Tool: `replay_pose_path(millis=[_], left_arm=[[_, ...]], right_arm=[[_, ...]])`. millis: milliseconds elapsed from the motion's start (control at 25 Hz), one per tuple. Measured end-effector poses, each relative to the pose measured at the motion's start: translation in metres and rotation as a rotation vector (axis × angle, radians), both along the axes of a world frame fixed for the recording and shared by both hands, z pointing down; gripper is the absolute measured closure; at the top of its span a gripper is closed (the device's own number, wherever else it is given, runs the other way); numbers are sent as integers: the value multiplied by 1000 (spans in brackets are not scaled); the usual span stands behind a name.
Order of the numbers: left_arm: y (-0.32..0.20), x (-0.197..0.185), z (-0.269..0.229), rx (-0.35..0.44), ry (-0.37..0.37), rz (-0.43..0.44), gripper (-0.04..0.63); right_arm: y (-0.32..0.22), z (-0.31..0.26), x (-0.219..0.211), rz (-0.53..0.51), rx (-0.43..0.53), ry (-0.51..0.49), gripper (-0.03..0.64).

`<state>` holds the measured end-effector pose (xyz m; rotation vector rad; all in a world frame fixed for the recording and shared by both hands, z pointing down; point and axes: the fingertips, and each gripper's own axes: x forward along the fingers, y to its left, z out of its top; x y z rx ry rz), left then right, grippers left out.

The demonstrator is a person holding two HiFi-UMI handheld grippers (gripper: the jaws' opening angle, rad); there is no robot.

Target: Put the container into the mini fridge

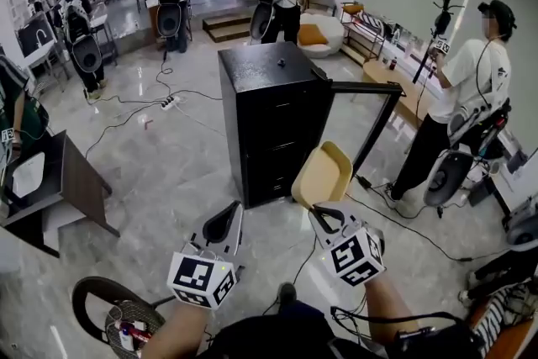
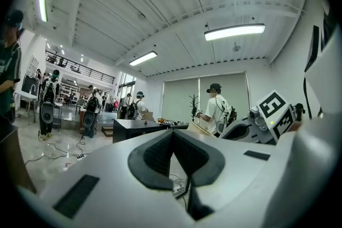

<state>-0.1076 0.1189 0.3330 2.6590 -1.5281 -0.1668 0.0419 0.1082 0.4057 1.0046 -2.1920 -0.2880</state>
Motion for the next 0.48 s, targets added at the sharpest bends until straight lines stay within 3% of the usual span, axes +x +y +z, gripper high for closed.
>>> replay_pose_path(millis=[480], left_arm=[[-62, 64, -6, 1, -17, -61, 586]], right_arm=[[-65, -3, 66, -81, -4, 5, 584]])
